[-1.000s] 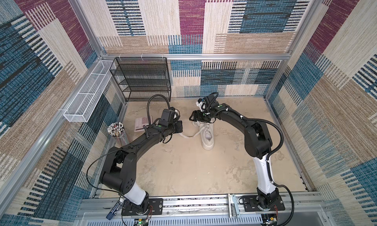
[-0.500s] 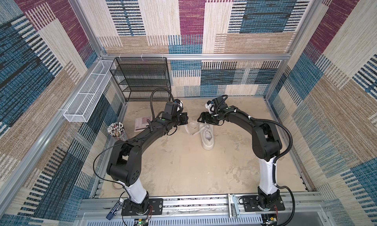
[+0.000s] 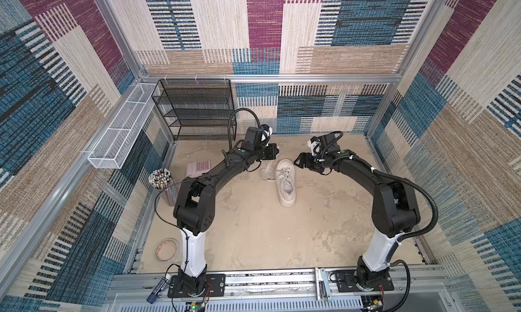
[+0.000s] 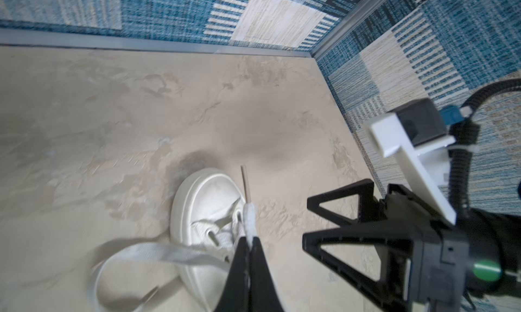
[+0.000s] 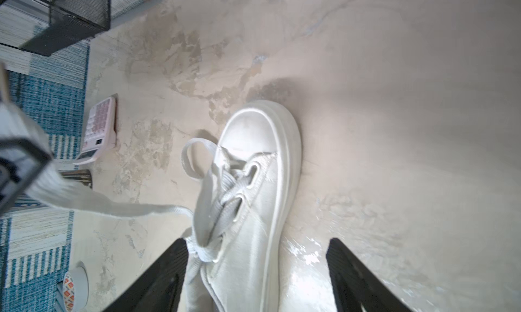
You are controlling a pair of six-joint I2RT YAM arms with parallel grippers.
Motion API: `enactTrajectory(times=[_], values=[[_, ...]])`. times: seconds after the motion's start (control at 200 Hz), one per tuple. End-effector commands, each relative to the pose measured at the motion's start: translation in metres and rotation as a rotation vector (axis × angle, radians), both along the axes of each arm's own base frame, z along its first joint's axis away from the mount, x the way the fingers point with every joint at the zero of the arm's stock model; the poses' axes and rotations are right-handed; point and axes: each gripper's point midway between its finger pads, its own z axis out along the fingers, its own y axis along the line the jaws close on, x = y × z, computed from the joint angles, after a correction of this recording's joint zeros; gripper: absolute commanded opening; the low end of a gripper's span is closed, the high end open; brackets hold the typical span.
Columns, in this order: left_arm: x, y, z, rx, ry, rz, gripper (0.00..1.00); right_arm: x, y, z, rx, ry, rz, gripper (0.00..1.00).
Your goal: Tie the shoes
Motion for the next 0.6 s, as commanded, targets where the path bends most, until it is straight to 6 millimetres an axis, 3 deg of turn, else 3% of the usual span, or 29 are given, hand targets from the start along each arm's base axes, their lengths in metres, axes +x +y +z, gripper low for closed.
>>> enactTrajectory(times=[0.0, 0.215, 0.411, 0.596], values=[[0.002, -0.022, -0.003, 0.003, 0.001, -0.093, 0.00, 0.000, -0.013, 0.005, -0.007, -0.034, -0.023, 0.80], [0.012, -0.061, -0.003, -0.002, 0.007, -0.179, 0.00, -0.009, -0.028, 0.009, -0.018, -0.066, -0.029, 0.77], [0.003, -0.064, -0.012, 0.073, 0.008, -0.255, 0.00, 0.001, -0.029, 0.026, 0.165, -0.091, -0.050, 0.63], [-0.006, -0.061, -0.017, 0.101, 0.006, -0.284, 0.00, 0.026, -0.015, 0.064, 0.271, -0.178, -0.005, 0.48]])
